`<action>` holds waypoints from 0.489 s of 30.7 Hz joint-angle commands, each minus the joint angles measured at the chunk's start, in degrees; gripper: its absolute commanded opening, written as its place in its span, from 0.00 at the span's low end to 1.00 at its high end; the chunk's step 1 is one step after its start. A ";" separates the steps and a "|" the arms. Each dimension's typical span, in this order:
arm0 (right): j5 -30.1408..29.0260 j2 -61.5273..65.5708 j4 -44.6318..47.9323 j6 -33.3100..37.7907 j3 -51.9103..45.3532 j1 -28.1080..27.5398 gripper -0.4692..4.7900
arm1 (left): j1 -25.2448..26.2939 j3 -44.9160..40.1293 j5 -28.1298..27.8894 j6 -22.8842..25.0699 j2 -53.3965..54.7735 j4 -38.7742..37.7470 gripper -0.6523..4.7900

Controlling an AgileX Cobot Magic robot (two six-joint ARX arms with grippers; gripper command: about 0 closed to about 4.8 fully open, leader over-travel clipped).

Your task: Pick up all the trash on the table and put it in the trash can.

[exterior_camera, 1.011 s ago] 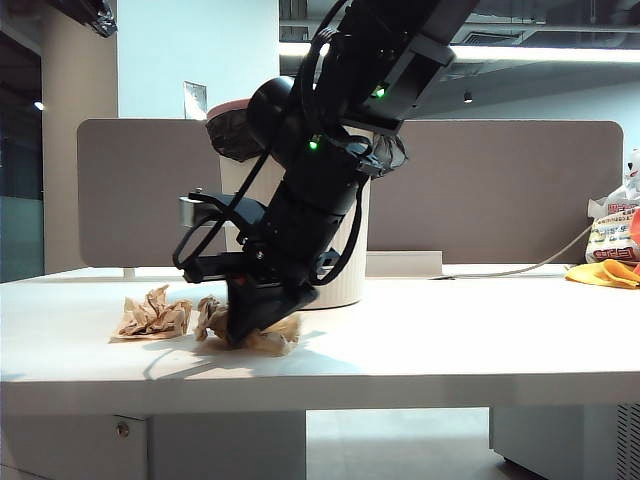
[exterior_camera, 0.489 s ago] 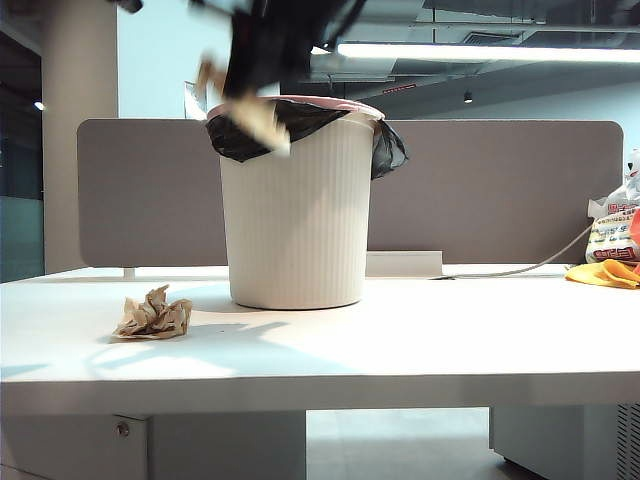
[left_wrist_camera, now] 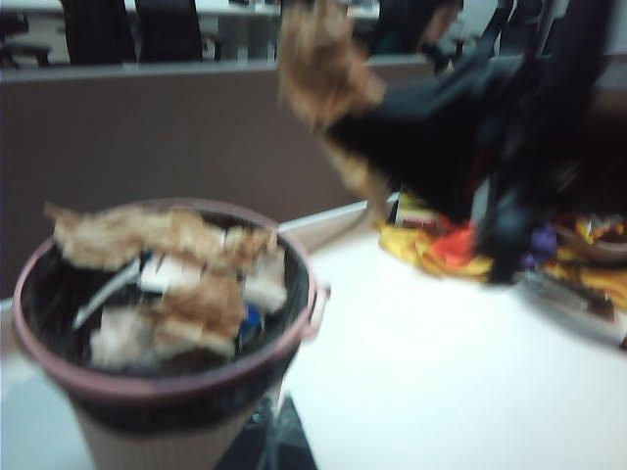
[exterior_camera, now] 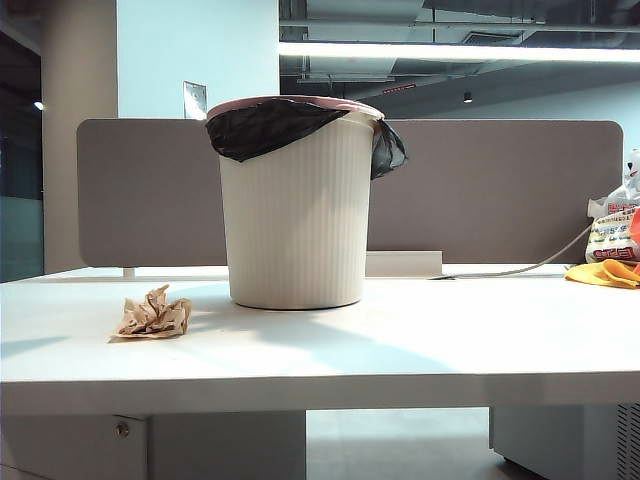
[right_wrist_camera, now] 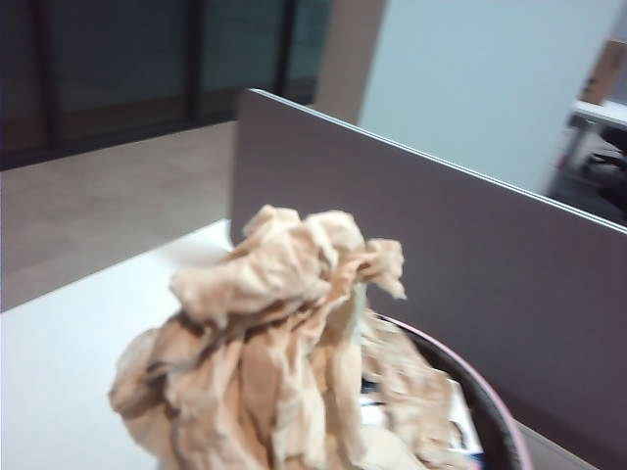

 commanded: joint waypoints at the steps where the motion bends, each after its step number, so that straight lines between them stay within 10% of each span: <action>1: -0.26 2.86 2.01 4.20 2.60 -1.66 0.08 | 0.11 4.28 0.72 -0.11 4.74 -0.17 0.11; 15: 0.35 17.62 1.70 5.14 6.40 -3.82 0.08 | 0.50 7.30 -2.08 2.89 12.15 -6.32 0.11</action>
